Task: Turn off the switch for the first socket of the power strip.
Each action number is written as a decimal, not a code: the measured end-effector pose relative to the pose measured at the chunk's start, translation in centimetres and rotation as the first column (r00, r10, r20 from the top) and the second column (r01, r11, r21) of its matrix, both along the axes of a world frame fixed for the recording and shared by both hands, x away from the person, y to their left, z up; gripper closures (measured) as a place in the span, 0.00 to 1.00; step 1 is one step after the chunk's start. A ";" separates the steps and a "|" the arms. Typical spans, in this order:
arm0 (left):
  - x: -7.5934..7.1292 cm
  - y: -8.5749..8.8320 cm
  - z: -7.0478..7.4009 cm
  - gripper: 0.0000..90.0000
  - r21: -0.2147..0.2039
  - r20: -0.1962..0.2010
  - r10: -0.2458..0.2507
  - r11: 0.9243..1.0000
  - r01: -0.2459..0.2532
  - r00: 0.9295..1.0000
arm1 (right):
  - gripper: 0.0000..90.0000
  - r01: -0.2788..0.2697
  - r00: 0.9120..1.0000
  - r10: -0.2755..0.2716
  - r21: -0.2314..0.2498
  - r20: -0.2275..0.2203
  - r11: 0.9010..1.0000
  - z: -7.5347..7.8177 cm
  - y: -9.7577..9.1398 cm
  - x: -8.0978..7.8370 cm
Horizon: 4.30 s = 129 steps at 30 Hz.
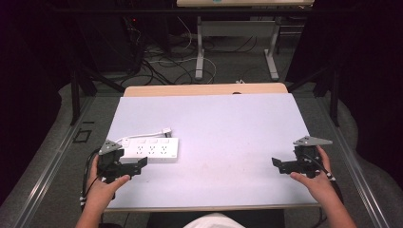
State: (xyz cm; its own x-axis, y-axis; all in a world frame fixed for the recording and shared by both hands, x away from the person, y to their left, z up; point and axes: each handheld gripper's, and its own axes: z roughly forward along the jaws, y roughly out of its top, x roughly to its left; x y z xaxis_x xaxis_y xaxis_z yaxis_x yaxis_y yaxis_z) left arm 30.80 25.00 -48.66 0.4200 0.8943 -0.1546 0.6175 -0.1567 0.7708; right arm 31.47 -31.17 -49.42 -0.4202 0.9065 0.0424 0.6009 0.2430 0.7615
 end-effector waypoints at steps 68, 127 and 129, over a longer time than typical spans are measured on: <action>4.0 -1.1 1.3 0.54 -0.066 -0.184 0.135 0.987 -0.149 0.974 | 0.00 -0.023 1.000 0.023 0.006 0.019 1.000 -0.5 1.3 0.3; 10.2 -0.3 -0.2 0.87 -0.048 -0.265 0.300 0.945 -0.324 0.916 | 0.00 -0.043 0.999 0.043 0.007 -0.003 0.999 -1.3 1.6 0.6; 10.4 -0.3 -0.3 0.88 -0.046 -0.267 0.305 0.943 -0.328 0.914 | 0.00 -0.043 0.999 0.043 0.008 -0.004 0.999 -1.3 1.6 0.6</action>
State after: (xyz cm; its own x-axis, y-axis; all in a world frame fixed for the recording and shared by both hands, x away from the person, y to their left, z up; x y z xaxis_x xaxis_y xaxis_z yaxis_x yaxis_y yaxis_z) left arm 41.20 24.71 -48.99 0.0536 0.9516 -0.3026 0.7995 0.1406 0.5840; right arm 32.05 -29.53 -50.75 -0.4589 0.8870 0.0515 0.5931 0.2627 0.7611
